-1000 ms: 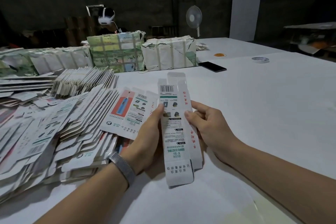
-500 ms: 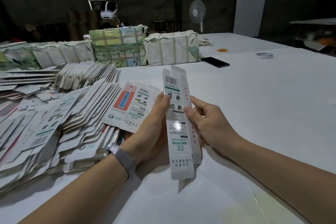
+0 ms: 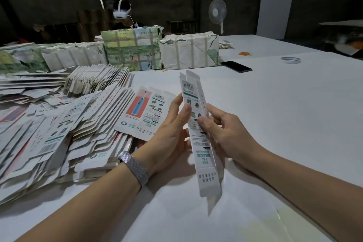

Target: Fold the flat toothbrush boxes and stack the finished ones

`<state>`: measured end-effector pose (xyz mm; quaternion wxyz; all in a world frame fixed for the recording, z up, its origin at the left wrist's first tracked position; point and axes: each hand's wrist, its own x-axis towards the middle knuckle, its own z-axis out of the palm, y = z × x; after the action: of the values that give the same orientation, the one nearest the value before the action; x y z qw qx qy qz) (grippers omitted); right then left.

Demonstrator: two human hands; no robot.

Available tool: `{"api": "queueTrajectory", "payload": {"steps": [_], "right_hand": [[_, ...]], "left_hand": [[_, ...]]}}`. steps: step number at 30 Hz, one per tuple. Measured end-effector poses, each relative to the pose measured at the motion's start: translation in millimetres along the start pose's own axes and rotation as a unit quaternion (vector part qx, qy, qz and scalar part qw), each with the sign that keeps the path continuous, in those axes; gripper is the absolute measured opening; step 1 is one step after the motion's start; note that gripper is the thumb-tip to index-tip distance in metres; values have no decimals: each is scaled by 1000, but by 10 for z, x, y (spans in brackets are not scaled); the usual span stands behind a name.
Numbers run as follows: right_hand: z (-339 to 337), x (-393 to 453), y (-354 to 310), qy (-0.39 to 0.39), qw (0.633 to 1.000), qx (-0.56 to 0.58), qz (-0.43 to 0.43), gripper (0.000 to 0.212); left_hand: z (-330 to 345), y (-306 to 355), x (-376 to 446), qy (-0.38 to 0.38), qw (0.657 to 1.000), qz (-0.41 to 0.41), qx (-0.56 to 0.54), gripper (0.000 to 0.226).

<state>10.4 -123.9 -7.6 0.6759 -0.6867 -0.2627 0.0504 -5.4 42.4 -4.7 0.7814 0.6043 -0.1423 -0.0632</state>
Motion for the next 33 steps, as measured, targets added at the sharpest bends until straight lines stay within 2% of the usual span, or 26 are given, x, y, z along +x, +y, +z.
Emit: {"api": "queueTrajectory", "payload": {"steps": [6,11,14,19,23,27,33], "right_hand": [[6,-24,-38,-21,1000,10,3,32],[14,-33,-45,-24,999,40,1,30],[20,-29,-66,-18,998,63,-1,32],[28,-35,-65,11,999,36,-18,30],[12,-34,-77,-12,998,60,0,30],[-8,-36,-79,-33,997,70,6,28],[-15,-28,-56,-34,997,74,15,24]], "left_hand": [[26,-2,-23,21,998,9,52,55],[14,-31,-22,31,997,33,70,41],[19,-64,-10,38,998,27,44,45],[6,-49,35,48,999,8,-1,64],[-24,-74,34,53,998,15,-24,48],[-46,-79,17,69,997,34,-4,71],[-54,-78,26,58,997,54,20,62]]}}
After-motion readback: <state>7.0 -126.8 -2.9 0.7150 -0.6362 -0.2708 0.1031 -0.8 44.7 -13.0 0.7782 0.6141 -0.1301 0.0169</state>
